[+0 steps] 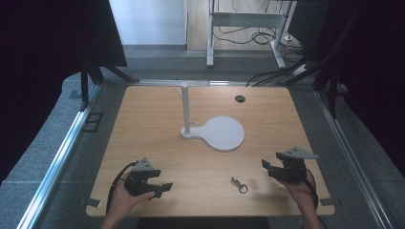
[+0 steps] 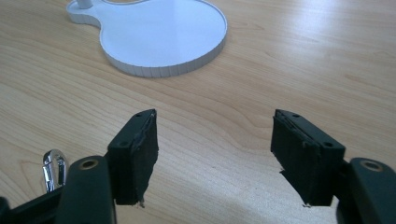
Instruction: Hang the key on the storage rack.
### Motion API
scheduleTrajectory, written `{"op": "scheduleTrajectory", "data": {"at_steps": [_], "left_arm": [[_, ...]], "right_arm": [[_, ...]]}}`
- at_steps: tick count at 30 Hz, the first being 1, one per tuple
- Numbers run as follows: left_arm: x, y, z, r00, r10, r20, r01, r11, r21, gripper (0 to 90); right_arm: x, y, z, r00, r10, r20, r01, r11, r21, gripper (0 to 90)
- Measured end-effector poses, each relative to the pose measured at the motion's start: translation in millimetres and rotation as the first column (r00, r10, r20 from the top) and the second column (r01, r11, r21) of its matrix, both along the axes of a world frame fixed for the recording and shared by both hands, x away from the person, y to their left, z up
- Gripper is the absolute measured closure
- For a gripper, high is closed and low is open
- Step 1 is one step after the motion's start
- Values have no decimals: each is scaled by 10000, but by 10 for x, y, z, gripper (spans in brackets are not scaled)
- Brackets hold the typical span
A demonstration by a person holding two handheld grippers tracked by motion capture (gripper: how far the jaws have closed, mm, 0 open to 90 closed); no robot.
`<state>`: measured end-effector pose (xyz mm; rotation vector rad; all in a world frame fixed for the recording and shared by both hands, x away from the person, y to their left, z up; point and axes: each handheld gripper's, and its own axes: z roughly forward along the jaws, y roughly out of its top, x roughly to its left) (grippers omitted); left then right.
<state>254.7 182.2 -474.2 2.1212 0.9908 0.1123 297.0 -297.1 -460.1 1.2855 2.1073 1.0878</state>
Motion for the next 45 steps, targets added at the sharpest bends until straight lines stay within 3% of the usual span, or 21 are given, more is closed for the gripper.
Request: {"op": "scheduleTrajectory", "data": {"at_steps": [11,25,28,36,45], "left_arm": [[-17,-9,23,10000,-30,41,30,10000,-16,276],[-28,11,32,10000,21,-1,-21,10000,-36,276],[-33,12,42,10000,10,25,-10,10000,-51,276],[-27,10,32,10000,12,-27,-13,10000,-62,276],[-35,28,48,10000,38,2,-38,9999,-115,276]], "right_arm": [[-50,-15,37,9990,219,382,-203,9989,-424,358],[-19,-38,148,9992,232,312,-219,9989,-411,386],[1,-46,174,9991,393,154,-390,9991,-171,397],[54,-22,211,9965,726,-416,-736,9970,-237,407],[116,103,318,9858,1225,-1145,-1314,9886,-738,423]]}}
